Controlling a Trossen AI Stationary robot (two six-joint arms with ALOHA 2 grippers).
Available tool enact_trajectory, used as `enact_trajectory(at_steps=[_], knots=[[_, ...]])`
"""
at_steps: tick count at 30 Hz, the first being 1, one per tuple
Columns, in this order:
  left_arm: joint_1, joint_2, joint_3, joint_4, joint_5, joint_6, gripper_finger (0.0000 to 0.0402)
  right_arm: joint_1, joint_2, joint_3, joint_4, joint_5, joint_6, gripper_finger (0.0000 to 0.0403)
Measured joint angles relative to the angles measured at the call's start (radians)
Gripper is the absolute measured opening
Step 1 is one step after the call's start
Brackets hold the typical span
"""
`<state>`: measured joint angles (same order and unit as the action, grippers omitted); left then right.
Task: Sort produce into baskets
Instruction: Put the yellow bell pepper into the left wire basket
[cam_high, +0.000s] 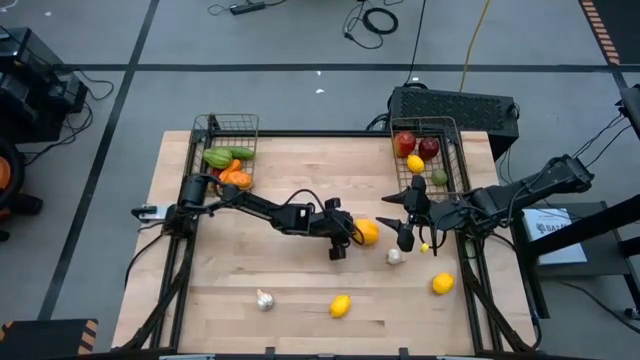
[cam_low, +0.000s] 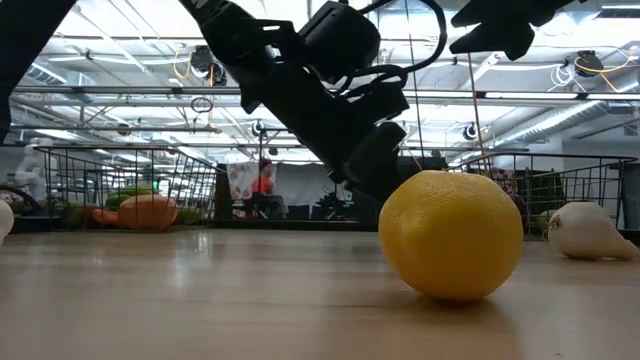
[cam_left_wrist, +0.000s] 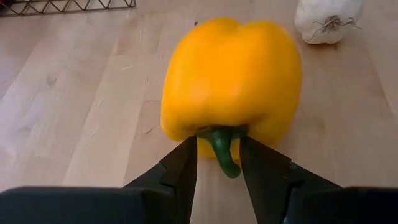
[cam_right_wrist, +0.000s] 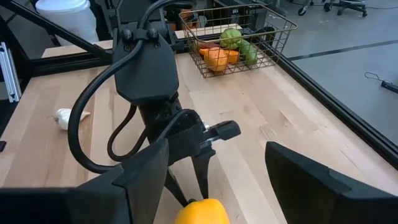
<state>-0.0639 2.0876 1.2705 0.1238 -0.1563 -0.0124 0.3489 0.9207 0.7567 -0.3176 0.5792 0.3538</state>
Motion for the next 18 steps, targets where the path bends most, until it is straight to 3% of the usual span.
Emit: enact_trajectory(at_steps=[18], knots=[[-0.001, 0.005, 0.000, -0.002, 0.026, -0.006, 0.0127, 0.000, 0.000, 0.002, 0.000, 0.000, 0.000, 0.0258]])
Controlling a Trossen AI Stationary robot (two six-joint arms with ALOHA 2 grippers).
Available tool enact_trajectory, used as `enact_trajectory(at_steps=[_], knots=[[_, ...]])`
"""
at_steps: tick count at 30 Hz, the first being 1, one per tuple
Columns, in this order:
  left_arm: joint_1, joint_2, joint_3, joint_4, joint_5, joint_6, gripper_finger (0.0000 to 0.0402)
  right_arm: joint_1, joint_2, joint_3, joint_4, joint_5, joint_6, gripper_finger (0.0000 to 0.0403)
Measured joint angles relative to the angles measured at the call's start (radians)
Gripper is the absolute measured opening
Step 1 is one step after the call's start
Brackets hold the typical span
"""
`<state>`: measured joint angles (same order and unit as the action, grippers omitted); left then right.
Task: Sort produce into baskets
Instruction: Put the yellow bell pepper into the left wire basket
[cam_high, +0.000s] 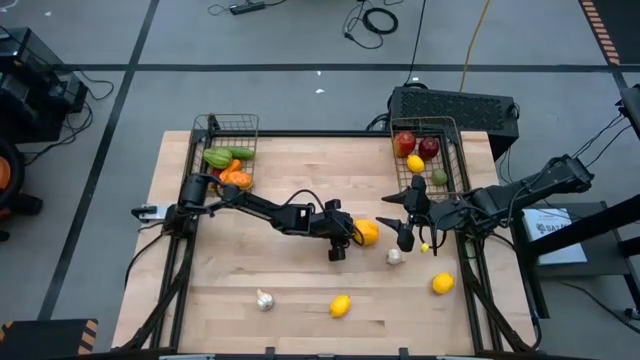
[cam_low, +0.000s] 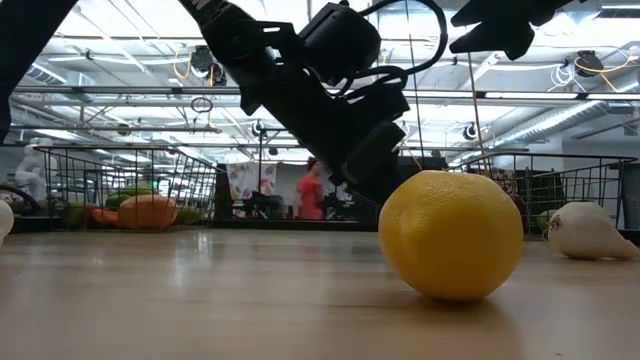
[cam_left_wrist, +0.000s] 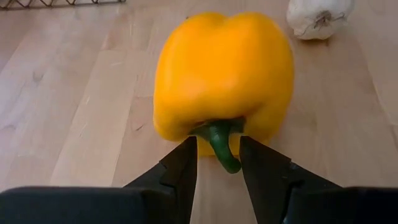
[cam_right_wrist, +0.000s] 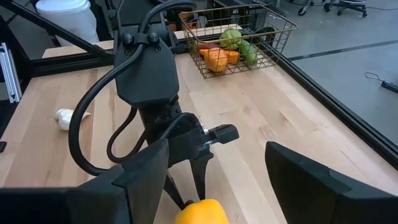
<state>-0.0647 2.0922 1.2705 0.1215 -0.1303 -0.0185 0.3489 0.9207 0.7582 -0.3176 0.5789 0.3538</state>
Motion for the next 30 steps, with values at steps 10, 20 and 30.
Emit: enact_trajectory(at_steps=[10, 20, 30], knots=[[0.000, 0.000, 0.000, 0.004, -0.001, 0.000, 0.0127, 0.000, 0.000, 0.000, 0.000, 0.000, 0.000, 0.0258], [0.000, 0.000, 0.000, 0.003, -0.015, 0.001, 0.0067, 0.000, 0.000, 0.000, 0.000, 0.000, 0.000, 0.0258], [0.000, 0.000, 0.000, 0.005, -0.008, 0.007, 0.0021, 0.000, 0.000, 0.000, 0.000, -0.003, 0.000, 0.0258]])
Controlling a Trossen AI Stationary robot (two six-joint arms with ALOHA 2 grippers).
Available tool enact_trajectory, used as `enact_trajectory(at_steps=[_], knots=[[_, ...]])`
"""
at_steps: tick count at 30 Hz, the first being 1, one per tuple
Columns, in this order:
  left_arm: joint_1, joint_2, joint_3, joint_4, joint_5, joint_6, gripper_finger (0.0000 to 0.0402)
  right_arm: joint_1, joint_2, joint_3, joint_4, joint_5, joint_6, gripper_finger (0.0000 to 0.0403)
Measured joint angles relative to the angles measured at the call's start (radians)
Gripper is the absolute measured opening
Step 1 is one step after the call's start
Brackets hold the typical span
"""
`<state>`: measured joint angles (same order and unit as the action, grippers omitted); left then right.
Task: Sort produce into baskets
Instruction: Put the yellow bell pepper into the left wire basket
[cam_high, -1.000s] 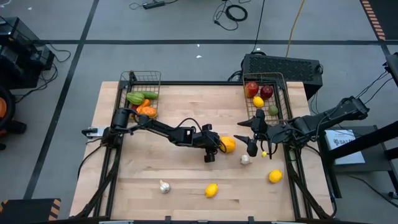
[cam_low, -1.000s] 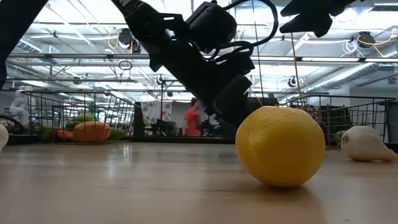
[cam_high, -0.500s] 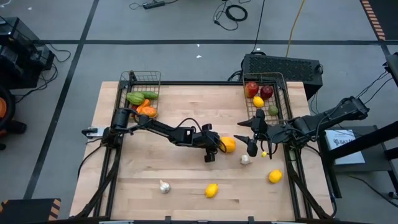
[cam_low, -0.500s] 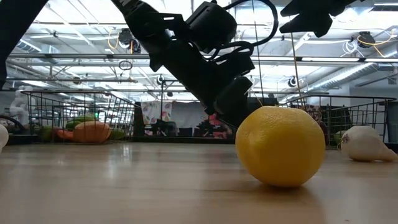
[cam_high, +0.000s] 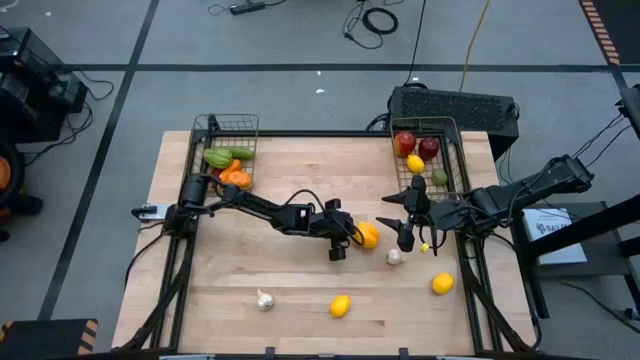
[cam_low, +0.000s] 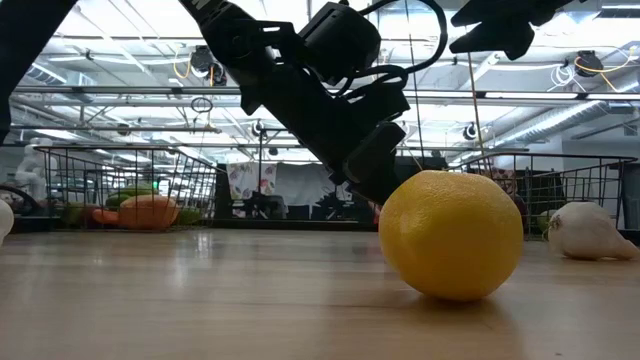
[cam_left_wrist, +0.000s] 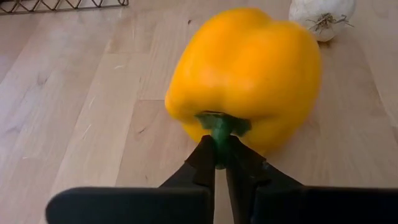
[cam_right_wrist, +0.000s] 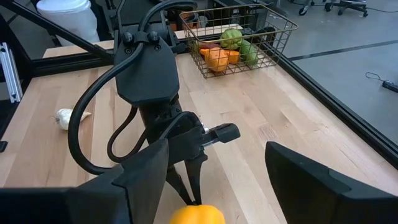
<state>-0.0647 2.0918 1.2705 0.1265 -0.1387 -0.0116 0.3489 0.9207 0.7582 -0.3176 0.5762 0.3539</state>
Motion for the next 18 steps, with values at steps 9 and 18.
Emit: enact_trajectory(at_steps=[9, 18], knots=[[0.000, -0.081, -0.001, -0.120, -0.022, 0.010, 0.0018, 0.000, 0.000, 0.000, -0.001, -0.001, 0.000, 0.0258], [-0.001, -0.378, -0.001, -0.537, -0.207, -0.035, 0.0016, 0.000, 0.000, 0.000, -0.007, -0.001, -0.004, 0.0258]])
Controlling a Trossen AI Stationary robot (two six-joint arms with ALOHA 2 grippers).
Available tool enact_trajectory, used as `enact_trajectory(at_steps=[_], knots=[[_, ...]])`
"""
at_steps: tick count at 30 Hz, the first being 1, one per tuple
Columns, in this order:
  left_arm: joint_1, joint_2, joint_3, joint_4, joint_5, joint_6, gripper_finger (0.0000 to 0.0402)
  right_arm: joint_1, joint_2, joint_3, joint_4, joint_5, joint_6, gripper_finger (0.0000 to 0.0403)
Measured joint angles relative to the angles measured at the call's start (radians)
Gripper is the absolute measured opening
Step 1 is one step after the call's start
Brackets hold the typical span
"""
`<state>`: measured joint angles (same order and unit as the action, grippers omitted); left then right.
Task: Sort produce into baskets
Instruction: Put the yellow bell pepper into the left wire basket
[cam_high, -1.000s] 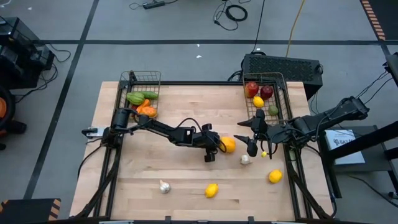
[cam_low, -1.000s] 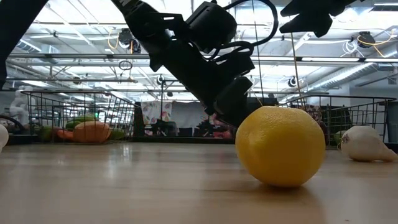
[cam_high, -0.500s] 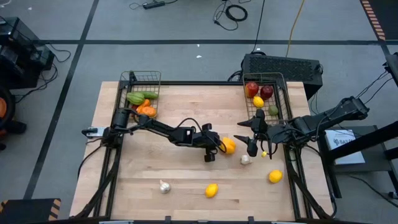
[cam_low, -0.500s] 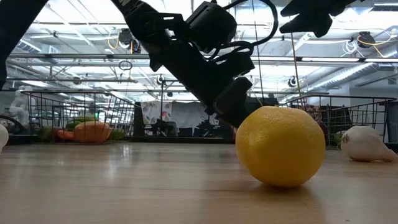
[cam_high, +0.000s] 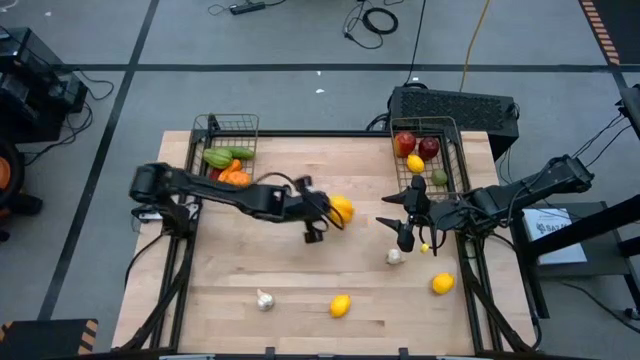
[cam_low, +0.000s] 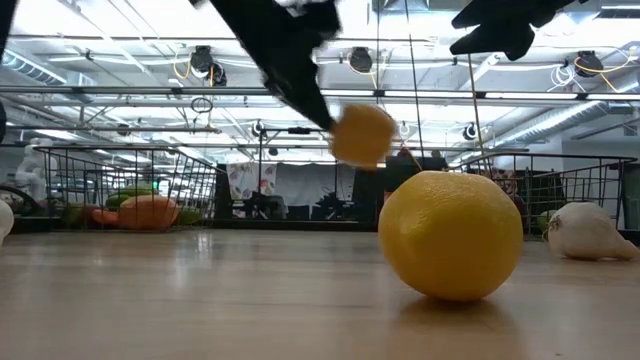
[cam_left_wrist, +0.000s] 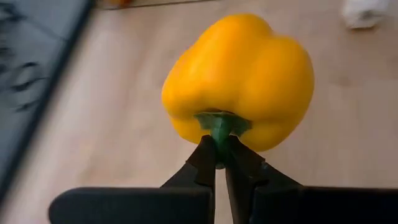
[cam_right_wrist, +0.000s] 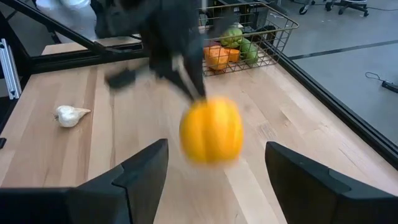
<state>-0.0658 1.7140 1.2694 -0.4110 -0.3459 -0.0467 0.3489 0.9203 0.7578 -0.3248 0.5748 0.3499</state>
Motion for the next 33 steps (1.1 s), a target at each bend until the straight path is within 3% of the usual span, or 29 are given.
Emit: enact_trajectory(at_steps=[6, 10, 15, 25, 33], knots=[[0.001, -0.245, 0.000, -0.284, -0.206, -0.005, 0.0016, 0.000, 0.000, 0.000, 0.000, 0.000, -0.027, 0.0258], [0.020, -0.372, 0.001, -0.417, -0.318, 0.099, 0.0016, 0.000, 0.000, 0.000, 0.000, 0.001, -0.030, 0.0258], [0.134, -0.465, 0.001, -0.536, -0.414, 0.140, 0.0016, 0.000, 0.000, -0.001, -0.001, 0.000, -0.025, 0.0258], [0.515, -0.468, 0.001, -0.739, -0.366, 0.236, 0.0015, 0.000, 0.000, -0.001, 0.000, 0.000, -0.022, 0.0258], [0.677, -0.415, 0.001, -0.752, -0.302, 0.319, 0.0015, 0.000, 0.000, -0.001, -0.001, 0.000, -0.022, 0.0258]])
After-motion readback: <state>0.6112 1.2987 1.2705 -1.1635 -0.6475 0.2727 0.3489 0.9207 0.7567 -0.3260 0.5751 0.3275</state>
